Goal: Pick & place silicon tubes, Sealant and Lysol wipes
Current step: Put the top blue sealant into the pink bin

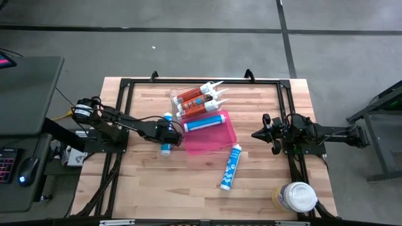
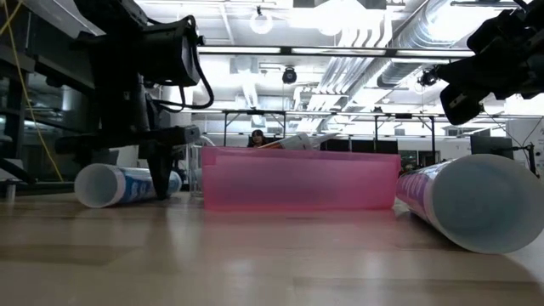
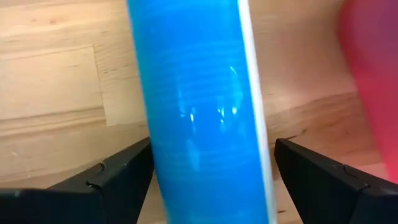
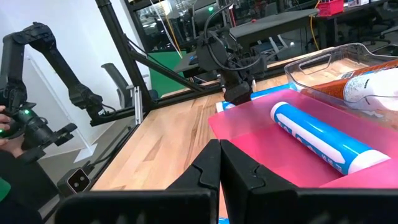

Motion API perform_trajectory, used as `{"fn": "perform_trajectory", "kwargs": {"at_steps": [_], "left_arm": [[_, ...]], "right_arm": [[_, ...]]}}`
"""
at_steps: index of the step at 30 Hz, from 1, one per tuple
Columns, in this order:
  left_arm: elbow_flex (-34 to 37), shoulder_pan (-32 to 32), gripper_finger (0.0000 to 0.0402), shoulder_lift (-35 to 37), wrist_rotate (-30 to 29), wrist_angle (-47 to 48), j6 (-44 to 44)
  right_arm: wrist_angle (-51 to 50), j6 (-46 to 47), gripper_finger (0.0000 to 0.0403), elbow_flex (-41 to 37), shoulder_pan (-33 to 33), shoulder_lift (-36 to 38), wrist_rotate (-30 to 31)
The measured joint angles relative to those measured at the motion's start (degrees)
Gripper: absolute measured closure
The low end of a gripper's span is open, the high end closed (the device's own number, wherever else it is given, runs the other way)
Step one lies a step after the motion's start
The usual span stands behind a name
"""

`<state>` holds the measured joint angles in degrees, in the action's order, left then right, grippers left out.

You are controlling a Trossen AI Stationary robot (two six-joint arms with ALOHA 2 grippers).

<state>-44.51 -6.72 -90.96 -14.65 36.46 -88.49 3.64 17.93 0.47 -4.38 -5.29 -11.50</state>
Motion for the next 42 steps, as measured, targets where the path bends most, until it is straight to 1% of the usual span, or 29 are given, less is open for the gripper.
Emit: {"fn": "perform_trajectory", "kwargs": {"at_steps": [6, 20, 22, 25, 32, 37, 42], "left_arm": [[0.0, 0.0, 0.0073, 0.0, 1.2, 1.2, -1.7], [0.1, 0.0, 0.0078, 0.0, 2.1, 2.1, -2.1], [0.1, 0.0, 0.0089, 0.0, 2.1, 2.3, -2.0], [0.1, 0.0, 0.0117, 0.0, 2.1, 2.6, -2.0], [0.1, -0.1, 0.0204, 0.0, 2.1, 3.0, -1.8], [0.1, -0.1, 0.0208, 0.0, 2.5, 2.9, 2.4], [0.1, -0.1, 0.0208, 0.0, 2.6, 3.0, 2.8]], "right_arm": [[0.0, 0.0, 0.0402, 0.0, 0.0, 0.0, 0.0], [0.0, 0.0, 0.0402, 0.0, 0.0, 0.0, 0.0], [0.0, 0.0, 0.0402, 0.0, 0.0, 0.0, 0.0], [0.0, 0.0, 0.0402, 0.0, 0.0, 0.0, 0.0], [0.0, 0.0, 0.0402, 0.0, 0.0, 0.0, 0.0], [0.0, 0.0, 0.0402, 0.0, 0.0, 0.0, 0.0], [0.0, 0.0, 0.0402, 0.0, 0.0, 0.0, 0.0]]}}
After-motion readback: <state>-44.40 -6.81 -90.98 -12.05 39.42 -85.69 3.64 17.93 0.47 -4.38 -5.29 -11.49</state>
